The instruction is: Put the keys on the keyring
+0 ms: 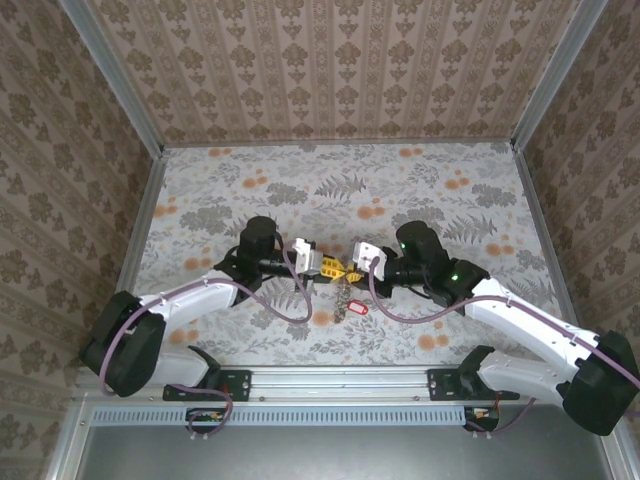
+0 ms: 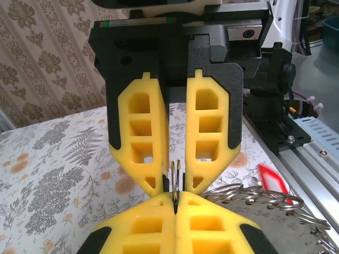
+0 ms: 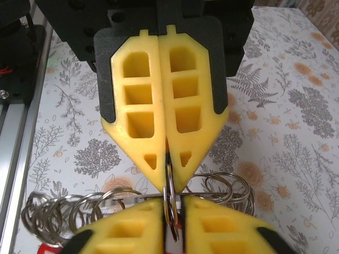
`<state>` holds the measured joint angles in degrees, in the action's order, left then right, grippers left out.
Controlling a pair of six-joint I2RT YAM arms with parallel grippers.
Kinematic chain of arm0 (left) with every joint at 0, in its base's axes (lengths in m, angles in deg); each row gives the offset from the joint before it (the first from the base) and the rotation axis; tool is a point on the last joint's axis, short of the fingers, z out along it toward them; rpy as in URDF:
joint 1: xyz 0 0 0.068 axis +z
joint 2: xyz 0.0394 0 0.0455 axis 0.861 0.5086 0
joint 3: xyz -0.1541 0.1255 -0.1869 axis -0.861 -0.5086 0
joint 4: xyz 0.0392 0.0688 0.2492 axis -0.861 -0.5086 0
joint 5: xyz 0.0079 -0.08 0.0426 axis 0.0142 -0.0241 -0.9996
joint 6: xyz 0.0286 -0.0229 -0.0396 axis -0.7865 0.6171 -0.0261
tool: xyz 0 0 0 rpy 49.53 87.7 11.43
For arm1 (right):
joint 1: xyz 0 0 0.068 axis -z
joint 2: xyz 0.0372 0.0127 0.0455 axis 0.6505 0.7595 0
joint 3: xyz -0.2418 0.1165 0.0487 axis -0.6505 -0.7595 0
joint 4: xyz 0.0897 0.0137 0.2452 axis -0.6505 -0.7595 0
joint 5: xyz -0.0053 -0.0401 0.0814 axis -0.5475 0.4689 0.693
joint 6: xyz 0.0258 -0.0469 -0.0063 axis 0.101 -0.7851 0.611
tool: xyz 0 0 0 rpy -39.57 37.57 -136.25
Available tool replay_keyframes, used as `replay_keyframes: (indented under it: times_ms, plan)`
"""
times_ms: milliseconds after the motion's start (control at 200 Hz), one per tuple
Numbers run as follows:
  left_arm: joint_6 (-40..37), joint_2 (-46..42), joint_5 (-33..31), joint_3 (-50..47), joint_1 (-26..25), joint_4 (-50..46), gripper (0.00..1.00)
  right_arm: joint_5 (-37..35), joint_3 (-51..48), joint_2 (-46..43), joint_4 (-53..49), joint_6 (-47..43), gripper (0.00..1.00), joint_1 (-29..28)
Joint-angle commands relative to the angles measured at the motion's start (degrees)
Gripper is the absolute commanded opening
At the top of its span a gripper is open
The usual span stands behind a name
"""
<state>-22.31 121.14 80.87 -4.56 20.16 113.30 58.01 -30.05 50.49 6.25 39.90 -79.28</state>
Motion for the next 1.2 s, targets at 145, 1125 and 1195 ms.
replay_keyframes:
  times_ms: [145,1125,1195]
  plan:
    - [-0.3,-0.5,-0.9,1.1,-0.6,-1.2,0.0,0.6,1.6,-0.7,-1.5,-1.6,0.0,-0.3]
    - [-5.2,-1.0,-5.2,6.4,-2.1,-13.9,0.0,-4.7,2.5,0.8,-7.3,-3.5,0.19,-0.7]
    - [-3.9,-1.2,-1.7,5.6,-1.2,-11.1,0.0,-1.8,0.0,-1.5,-4.8,-2.6,0.21,0.1]
